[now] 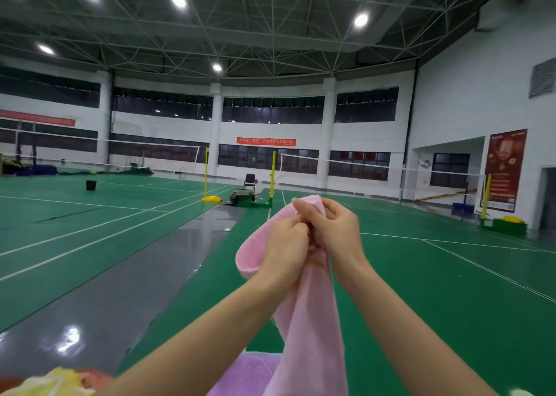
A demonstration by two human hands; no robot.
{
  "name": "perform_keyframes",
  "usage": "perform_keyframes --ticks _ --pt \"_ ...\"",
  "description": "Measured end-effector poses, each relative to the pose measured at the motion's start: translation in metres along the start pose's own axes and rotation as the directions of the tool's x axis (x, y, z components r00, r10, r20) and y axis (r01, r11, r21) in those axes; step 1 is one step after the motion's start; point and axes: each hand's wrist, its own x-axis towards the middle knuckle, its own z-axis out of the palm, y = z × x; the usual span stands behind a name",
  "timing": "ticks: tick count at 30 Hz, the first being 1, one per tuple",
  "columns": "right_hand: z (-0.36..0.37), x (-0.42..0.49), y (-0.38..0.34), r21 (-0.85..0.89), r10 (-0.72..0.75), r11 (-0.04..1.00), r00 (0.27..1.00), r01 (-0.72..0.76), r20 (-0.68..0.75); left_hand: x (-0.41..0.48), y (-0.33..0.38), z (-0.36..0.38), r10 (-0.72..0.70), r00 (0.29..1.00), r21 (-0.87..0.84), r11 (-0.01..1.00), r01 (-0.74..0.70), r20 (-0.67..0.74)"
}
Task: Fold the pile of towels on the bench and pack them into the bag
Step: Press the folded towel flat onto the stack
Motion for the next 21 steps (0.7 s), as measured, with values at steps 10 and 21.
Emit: perform_keyframes --ticks 10,21 --pt "-0.03 0.015 -0.003 0.135 0.059 0.989 0.998 -0.064 0.039 0.007 -0.031 -0.06 0.297 0.953 0.582 0.785 -0.21 -0.057" --pt "-0.068 0.053 -0.004 -0.017 0.111 0.994 0.99 -0.109 0.09 0.039 -0.038 -0.073 -0.267 0.958 -0.007 0.963 0.269 0.1"
